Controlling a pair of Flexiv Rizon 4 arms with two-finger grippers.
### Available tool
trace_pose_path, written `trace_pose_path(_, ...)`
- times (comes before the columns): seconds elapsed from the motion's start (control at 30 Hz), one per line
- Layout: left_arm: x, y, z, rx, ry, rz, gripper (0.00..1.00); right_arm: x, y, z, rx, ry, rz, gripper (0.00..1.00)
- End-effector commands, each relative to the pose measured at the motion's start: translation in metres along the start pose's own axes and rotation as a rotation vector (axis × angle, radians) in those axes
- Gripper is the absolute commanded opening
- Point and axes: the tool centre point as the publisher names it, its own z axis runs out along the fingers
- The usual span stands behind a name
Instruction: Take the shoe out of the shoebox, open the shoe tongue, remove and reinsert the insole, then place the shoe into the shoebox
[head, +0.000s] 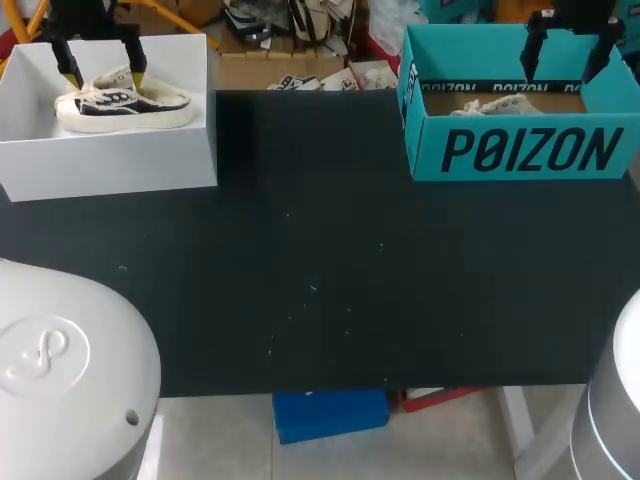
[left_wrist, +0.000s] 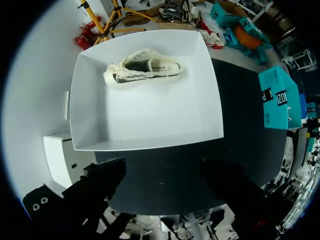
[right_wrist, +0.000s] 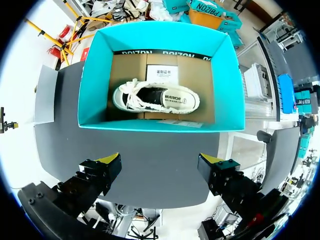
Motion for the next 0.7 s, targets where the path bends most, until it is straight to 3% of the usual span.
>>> trace_pose_path(0.03,0.000,0.000,0.000,0.000,0.000,0.000,1.00,0.000,0.000,0.000,0.000,0.000,0.000,1.00)
trace_pose_path(0.43,0.000,0.000,0.000,0.000,0.000,0.000,1.00,0.000,0.000,0.000,0.000,0.000,0.000,1.00)
trace_pose_path(0.53,0.004,-0.002,0.000,-0.002,-0.027,0.102,1.00,0.000,0.000,0.000,0.000,0.000,0.000,1.00)
trace_pose_path(0.7,0.000,-0.029,-0.003,-0.005,-0.073,0.437,1.00,0.000,0.000,0.000,0.000,0.000,0.000,1.00)
